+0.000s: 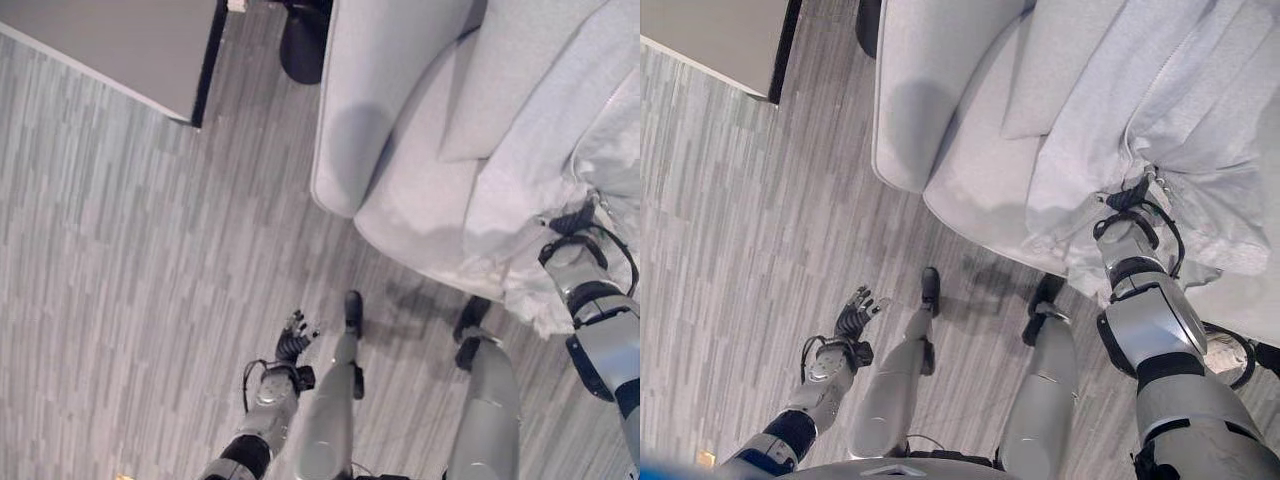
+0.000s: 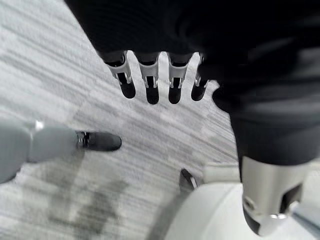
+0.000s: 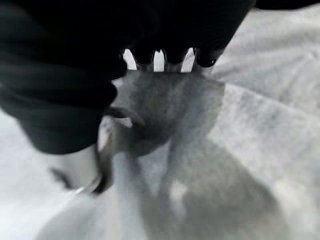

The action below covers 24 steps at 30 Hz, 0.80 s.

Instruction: Hang the clothes on the sofa on the clothes rack.

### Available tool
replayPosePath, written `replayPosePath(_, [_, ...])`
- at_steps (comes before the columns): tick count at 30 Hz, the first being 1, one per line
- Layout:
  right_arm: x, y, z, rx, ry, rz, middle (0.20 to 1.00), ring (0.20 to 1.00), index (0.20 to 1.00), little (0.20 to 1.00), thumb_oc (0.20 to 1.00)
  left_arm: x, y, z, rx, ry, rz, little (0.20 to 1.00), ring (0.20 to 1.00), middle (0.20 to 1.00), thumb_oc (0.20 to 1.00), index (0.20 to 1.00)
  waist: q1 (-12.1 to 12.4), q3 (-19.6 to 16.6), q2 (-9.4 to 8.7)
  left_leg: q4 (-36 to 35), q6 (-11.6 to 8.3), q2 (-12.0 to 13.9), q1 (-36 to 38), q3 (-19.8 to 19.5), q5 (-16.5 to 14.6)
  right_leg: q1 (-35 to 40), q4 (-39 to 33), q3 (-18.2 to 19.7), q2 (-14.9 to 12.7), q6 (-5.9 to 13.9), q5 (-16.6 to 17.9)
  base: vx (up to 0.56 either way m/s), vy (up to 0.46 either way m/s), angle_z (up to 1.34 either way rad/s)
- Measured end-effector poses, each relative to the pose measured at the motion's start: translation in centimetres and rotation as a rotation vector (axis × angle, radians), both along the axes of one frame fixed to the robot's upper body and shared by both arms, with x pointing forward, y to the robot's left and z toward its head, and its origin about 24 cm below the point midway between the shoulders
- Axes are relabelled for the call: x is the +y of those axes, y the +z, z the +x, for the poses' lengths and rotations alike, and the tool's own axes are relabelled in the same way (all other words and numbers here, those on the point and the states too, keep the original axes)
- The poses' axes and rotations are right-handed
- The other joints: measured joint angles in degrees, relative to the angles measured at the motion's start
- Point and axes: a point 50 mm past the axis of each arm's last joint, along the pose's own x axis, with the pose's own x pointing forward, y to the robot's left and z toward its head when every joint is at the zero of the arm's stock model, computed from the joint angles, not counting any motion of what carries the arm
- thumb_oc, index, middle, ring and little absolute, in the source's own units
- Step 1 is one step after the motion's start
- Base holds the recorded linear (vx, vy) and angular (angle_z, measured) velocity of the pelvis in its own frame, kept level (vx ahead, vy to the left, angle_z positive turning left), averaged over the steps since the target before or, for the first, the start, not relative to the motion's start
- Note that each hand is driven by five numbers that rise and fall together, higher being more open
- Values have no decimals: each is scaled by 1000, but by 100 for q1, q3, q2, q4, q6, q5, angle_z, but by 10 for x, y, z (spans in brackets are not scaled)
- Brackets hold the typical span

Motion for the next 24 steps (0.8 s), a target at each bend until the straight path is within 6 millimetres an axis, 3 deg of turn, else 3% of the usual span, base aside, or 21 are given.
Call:
replayPosePath(6, [7,-35,-11,84,-13,74,200,200,200,200,200,-10,-10,-8,55,-19,-6,1000,1000,1000,1000,1000,96,-582,177,0,-51,191,-71,-110,-39,0,89,-198,122,-156,-114,22,-7,5])
replayPosePath(7, [6,-49,-19,61,-29,163,200,200,200,200,200,-12,-10,-7,59,-20,-4,1000,1000,1000,1000,1000,67,-656,171,1,-95,215,9,-122,-71,129,75,-258,116,-157,-114,-31,-7,11])
replayPosePath(8, [10,-81,-36,96,-55,284,200,200,200,200,200,-9,-15,-11,84,-5,10,1000,1000,1000,1000,1000,92,-806,74,66,-101,233,124,-119,-77,305,47,-295,125,-134,-148,-48,12,12])
replayPosePath(9, [17,-97,-44,85,-68,401,200,200,200,200,200,-6,-20,-14,119,12,23,1000,1000,1000,1000,1000,-71,-866,-22,79,-121,245,170,-123,-57,448,-41,-360,140,-130,-110,-38,26,13])
replayPosePath(11, [42,-122,-55,64,-55,616,200,200,200,200,200,4,-33,-23,202,52,48,1000,1000,1000,1000,1000,-192,-940,-230,150,-155,308,401,-112,-77,832,-250,-445,209,-89,-77,18,71,0])
replayPosePath(13, [63,-132,-61,48,-4,694,200,200,200,200,200,7,-33,-24,207,59,50,1000,1000,1000,1000,1000,-331,-988,-378,125,-174,276,558,-91,-91,1057,-439,-443,228,-16,18,22,133,-8])
replayPosePath(15, [109,-133,-75,-44,173,866,200,200,200,200,200,13,-35,-29,218,84,54,1000,1000,1000,1000,1000,-455,-957,-520,108,-227,210,1128,26,-171,1745,-872,-418,240,115,213,42,160,-15])
replayPosePath(16, [121,-136,-80,-42,204,896,329,329,329,329,329,16,-38,-34,232,97,54,1000,1000,1000,1000,1000,-515,-1009,-586,103,-212,173,1311,45,-233,1983,-1026,-408,235,175,257,63,189,-13])
replayPosePath(17, [125,-141,-85,-28,210,908,1000,1000,1000,1000,1000,19,-41,-38,249,102,63,1000,1000,1000,1000,1000,-533,-1038,-622,77,-168,155,1457,64,-279,2155,-1140,-407,235,213,279,52,142,-3])
replayPosePath(21, [120,-169,-104,93,154,936,1000,1000,1000,1000,1000,24,-54,-53,342,88,109,1000,1000,1000,1000,1000,-519,-1163,-753,-3,-30,-9,1963,68,-356,2946,-1817,-459,201,427,578,48,167,6])
replayPosePath(24, [117,-185,-123,168,140,958,1000,1000,1000,1000,1000,32,-70,-79,465,112,134,1000,1000,1000,1000,1000,-549,-1291,-782,-3,93,-166,2444,101,-425,3733,-2456,-564,174,561,937,36,187,5])
